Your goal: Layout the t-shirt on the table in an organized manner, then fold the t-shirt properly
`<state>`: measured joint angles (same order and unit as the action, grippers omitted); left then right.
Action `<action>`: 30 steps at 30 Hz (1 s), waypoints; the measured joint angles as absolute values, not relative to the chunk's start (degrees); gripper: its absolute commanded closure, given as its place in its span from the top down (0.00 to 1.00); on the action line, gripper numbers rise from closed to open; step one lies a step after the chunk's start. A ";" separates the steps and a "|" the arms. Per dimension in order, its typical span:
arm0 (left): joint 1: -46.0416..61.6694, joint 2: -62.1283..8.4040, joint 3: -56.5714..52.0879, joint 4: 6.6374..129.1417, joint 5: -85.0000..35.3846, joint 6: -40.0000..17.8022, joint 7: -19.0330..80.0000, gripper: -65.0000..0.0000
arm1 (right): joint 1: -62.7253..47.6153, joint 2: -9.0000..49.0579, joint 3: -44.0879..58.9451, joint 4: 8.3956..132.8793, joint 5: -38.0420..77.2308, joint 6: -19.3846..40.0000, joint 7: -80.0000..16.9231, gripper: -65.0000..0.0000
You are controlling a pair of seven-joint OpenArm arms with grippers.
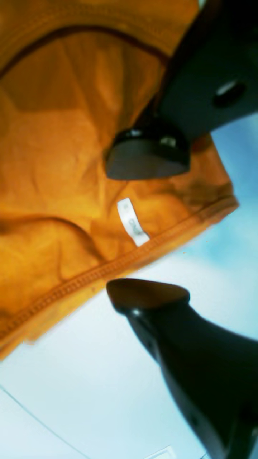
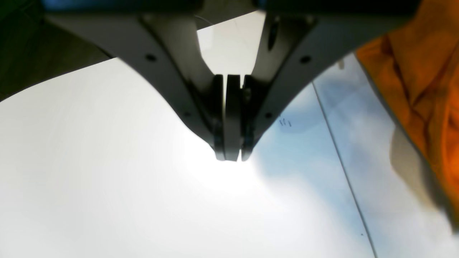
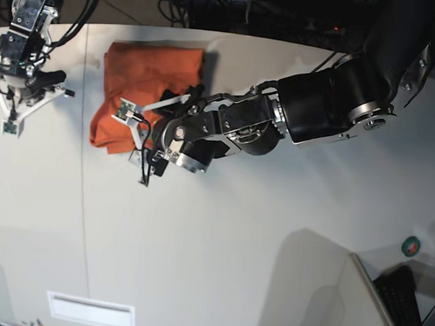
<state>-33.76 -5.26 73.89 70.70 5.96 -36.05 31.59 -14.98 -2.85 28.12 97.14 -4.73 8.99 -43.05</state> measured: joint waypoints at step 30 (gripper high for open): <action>40.75 -24.32 9.74 111.92 7.03 -34.76 38.19 0.00 | -46.54 0.91 27.33 113.91 -5.02 15.46 -51.72 0.00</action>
<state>40.75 -24.32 9.74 111.92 7.03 -34.76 38.19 -46.54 0.91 27.33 113.91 -5.02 15.46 -51.72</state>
